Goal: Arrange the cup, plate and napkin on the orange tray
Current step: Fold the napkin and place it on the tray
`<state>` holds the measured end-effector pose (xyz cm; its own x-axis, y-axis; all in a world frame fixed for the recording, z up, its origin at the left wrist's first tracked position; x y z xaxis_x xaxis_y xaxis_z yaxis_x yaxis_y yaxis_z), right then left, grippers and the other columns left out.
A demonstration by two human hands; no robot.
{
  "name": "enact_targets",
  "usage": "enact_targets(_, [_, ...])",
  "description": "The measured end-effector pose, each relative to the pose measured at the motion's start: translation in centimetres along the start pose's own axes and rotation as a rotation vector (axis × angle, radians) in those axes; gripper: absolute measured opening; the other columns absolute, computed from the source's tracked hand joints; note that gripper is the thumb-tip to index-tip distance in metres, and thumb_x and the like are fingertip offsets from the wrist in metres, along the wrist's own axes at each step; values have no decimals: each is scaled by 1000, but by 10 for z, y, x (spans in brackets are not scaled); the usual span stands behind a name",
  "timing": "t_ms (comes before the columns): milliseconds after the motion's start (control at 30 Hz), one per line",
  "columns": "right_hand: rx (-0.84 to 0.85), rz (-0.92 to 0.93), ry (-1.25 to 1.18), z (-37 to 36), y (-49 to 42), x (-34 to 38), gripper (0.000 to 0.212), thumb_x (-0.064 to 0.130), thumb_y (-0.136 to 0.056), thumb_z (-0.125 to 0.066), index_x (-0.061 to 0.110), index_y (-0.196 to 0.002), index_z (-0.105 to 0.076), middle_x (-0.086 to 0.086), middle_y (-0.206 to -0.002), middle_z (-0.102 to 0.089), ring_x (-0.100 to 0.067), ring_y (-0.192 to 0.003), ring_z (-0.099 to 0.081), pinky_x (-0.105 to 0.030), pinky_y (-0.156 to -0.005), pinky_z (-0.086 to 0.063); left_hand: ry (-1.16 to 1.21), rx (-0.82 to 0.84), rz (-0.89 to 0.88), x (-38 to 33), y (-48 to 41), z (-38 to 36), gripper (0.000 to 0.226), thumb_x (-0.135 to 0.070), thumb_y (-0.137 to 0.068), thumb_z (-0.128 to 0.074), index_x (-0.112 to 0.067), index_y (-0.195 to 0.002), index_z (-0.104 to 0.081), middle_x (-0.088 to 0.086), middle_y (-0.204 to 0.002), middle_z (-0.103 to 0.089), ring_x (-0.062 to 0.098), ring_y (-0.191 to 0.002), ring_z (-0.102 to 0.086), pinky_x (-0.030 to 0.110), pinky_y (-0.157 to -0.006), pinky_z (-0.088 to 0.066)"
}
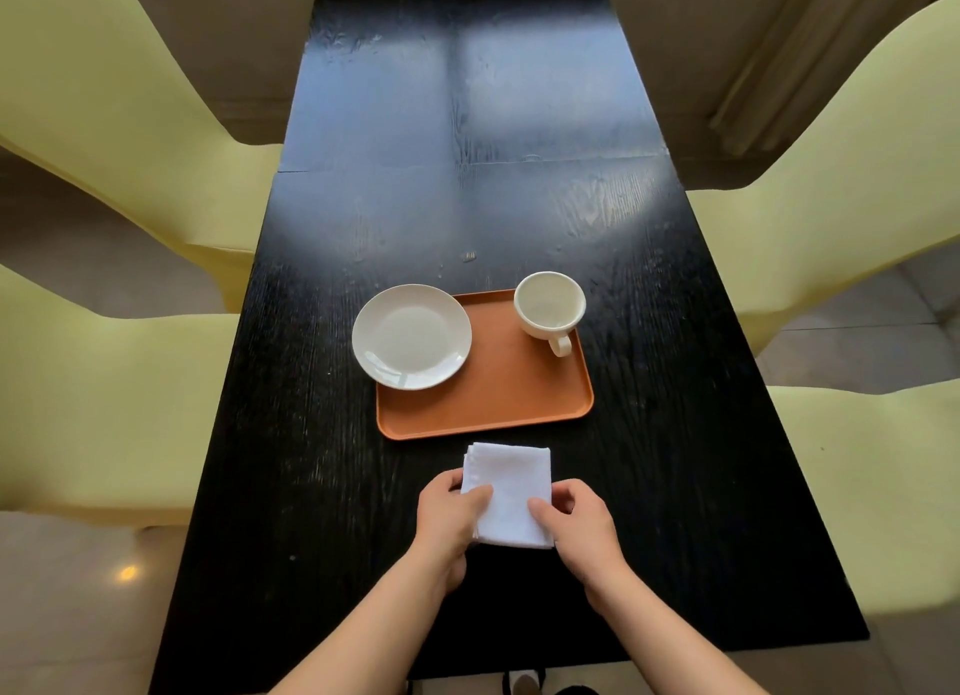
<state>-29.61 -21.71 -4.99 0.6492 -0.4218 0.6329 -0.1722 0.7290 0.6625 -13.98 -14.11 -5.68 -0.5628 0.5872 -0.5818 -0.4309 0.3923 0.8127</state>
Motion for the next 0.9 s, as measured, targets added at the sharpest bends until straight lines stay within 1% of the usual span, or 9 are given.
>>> enact_targets(133, [-24,21,-57,13,-5,16,16,26,-86,-74,26,-98,-64,2,-96,-73,-14,-88,-72,-40,-80,-63,97,53,-36,-15,0,-6,28,-2,-79,-65,-14,-105,-67,12,-97,-75,28,-83,-74,40,-69,-61])
enact_targets(233, [-85,69,-61,23,-14,35,16,22,-84,-76,25,-96,-65,1,-92,-75,-14,-84,-72,-41,-80,-62,78,70,-63,-36,-3,-13,34,1,-76,-64,-17,-105,-69,8,-97,-75,26,-85,-74,44,-74,-62])
enact_targets(333, [-112,106,-100,30,-29,57,17,21,-84,-76,24,-97,-66,1,-92,-75,-14,-84,-73,-41,-79,-63,0,31,-121,-61,-10,-19,39,-2,-77,-67,-21,-111,-64,3,-103,-70,24,-91,-71,45,-77,-62])
enact_targets(433, [-133,154,-66,35,-47,81,18,24,-85,-75,26,-99,-63,3,-94,-72,-13,-85,-71,-38,-78,-62,-128,-13,-219,-86,-21,-28,44,-7,-78,-67,-21,-119,-58,0,-108,-64,19,-95,-66,42,-83,-59])
enact_targets(567, [-171,192,26,40,-74,104,20,25,-86,-73,26,-100,-59,3,-97,-69,-15,-88,-68,-40,-81,-60,-336,-60,-339,-109,-34,-41,39,-13,-77,-65,-23,-114,-56,-1,-110,-62,17,-96,-61,36,-86,-53])
enact_targets(667, [-187,222,141,39,-89,113,18,28,-86,-72,27,-98,-58,5,-98,-67,-14,-88,-65,-38,-80,-57,-471,-75,-366,-116,-45,-46,45,-16,-78,-64,-19,-123,-56,0,-111,-60,19,-99,-57,35,-89,-49])
enact_targets(733, [-184,235,229,35,-97,115,20,31,-87,-71,25,-103,-61,5,-99,-67,-15,-90,-64,-36,-81,-55,-538,-93,-375,-117,-51,-47,46,-16,-80,-64,-17,-126,-56,3,-119,-61,20,-102,-57,32,-90,-45])
enact_targets(800, [-181,224,275,31,-101,113,28,31,-89,-70,22,-114,-62,3,-105,-68,-17,-95,-64,-37,-85,-56,-605,-106,-394,-115,-53,-48,45,-15,-82,-63,-15,-127,-56,5,-125,-62,23,-110,-58,30,-89,-42])
enact_targets(900, [-198,212,308,29,-103,108,40,29,-91,-68,19,-129,-60,-1,-120,-68,-20,-108,-64,-38,-92,-54,-650,-110,-466,-111,-50,-50,47,-11,-81,-62,-14,-128,-56,7,-124,-63,25,-113,-58,32,-93,-43])
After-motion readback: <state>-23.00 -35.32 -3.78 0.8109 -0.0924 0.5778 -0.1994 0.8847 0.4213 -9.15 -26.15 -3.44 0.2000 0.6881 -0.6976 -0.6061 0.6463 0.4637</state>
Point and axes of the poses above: each hand's wrist, its own y-axis away from the middle knuckle, its own z-axis out of the back of the hand, x = y × z, the point moved 3 cm from there along -y, towards the middle knuckle
